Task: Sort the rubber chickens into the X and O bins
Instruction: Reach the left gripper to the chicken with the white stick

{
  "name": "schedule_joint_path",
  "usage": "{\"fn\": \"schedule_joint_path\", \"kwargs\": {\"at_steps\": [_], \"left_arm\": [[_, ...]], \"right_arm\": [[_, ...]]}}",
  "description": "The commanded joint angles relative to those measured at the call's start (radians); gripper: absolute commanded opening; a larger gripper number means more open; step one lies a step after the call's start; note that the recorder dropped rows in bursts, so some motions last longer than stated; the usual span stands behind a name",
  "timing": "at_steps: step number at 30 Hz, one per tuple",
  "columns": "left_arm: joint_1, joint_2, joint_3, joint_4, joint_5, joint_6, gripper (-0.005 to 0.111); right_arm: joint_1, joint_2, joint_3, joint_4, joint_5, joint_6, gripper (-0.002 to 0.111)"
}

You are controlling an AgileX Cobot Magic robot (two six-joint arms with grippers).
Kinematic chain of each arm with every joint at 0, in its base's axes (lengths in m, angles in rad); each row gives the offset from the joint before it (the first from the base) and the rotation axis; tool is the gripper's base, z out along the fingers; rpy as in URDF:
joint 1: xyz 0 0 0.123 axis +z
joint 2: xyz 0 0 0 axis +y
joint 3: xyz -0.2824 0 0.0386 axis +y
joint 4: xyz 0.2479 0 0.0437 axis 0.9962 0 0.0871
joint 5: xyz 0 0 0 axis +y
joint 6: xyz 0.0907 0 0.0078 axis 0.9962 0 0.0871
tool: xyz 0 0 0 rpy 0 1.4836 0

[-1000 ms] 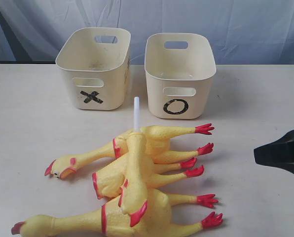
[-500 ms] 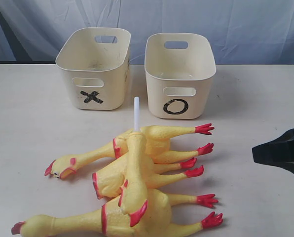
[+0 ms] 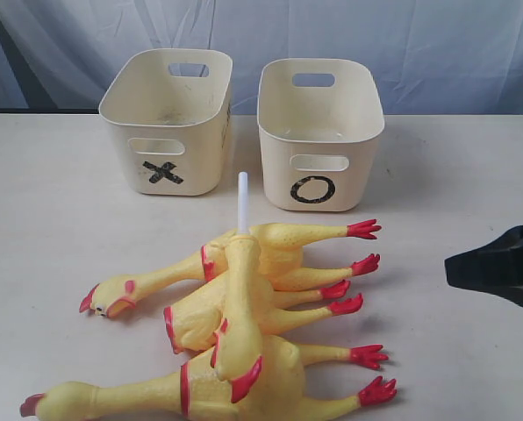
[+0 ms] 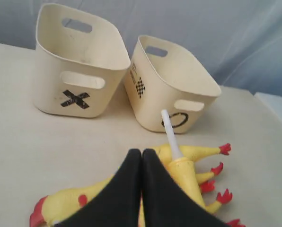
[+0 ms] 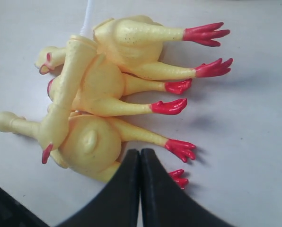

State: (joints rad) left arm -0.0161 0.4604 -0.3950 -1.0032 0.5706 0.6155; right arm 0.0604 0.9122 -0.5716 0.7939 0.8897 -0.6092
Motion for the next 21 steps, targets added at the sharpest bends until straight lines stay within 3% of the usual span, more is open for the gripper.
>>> {"fn": "schedule_joint_path", "kwargs": {"at_steps": [1,12,15,18,21], "left_arm": [[-0.005,0.162,-0.09,0.002,0.102,0.082,0.001],[-0.015,0.633,-0.274,0.009,0.359,0.206,0.001],[-0.09,0.704,-0.307,0.009,0.36,0.211,0.001],[-0.222,0.787,-0.346,0.006,0.308,0.208,0.001],[-0.292,0.843,-0.374,-0.002,0.254,0.203,0.001]], "right_arm": [[0.0,0.001,-0.007,0.007,-0.006,-0.01,0.0],[0.0,0.001,-0.007,0.025,-0.006,-0.022,0.0],[0.0,0.001,-0.007,0.025,-0.006,-0.022,0.0],[0.0,0.001,-0.007,0.025,-0.006,-0.022,0.0],[0.0,0.001,-0.007,0.025,-0.006,-0.024,0.0]]}}
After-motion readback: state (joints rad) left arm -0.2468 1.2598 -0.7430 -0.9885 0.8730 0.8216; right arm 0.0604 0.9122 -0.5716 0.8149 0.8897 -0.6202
